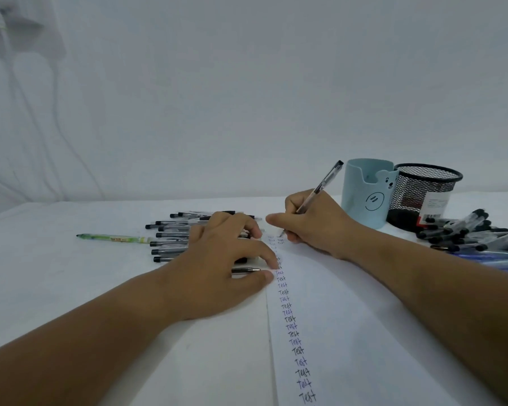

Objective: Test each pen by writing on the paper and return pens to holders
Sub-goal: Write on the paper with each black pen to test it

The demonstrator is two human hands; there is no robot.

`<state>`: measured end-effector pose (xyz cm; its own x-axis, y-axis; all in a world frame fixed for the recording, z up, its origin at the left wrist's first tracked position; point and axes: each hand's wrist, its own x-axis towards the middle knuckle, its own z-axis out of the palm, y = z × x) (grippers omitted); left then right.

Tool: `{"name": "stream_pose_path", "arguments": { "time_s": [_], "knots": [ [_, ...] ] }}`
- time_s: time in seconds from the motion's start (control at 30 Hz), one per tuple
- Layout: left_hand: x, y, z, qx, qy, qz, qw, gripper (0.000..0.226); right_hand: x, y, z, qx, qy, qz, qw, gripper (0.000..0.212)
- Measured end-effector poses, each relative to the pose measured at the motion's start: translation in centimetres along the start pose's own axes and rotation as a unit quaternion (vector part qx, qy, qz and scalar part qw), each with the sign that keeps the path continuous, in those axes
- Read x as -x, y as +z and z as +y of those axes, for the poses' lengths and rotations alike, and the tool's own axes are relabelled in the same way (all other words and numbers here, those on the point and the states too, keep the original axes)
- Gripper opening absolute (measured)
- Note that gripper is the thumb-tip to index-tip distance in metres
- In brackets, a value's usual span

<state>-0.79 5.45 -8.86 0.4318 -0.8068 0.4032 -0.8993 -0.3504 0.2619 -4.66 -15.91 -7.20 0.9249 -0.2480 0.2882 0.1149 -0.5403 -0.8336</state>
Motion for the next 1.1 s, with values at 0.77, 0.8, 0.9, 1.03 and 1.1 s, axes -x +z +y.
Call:
{"name": "stream_pose_path", "arguments": {
  "time_s": [0.77, 0.8, 0.9, 1.03, 1.1],
  "knots": [
    [-0.36, -0.11, -0.42, 0.001, 0.016, -0.032, 0.999, 0.034, -0.51, 0.2, 0.79, 0.05, -0.025, -0.036, 0.998, 0.037],
    [-0.35, -0.1, -0.44, 0.0, 0.017, -0.032, 0.999, 0.035, -0.52, 0.25, 0.79, 0.054, -0.027, -0.037, 0.997, 0.037],
    [-0.33, -0.09, -0.46, 0.003, 0.022, -0.029, 0.999, 0.038, -0.45, 0.36, 0.67, 0.075, -0.036, -0.038, 0.996, 0.034],
    [-0.33, -0.06, -0.3, 0.0, 0.026, -0.02, 0.999, 0.037, -0.41, 0.27, 0.8, 0.072, -0.043, -0.025, 0.996, 0.034],
    [-0.29, -0.05, -0.28, -0.002, 0.027, -0.016, 1.0, 0.037, -0.42, 0.24, 0.91, 0.056, -0.039, -0.024, 0.997, 0.034]
  ]
}}
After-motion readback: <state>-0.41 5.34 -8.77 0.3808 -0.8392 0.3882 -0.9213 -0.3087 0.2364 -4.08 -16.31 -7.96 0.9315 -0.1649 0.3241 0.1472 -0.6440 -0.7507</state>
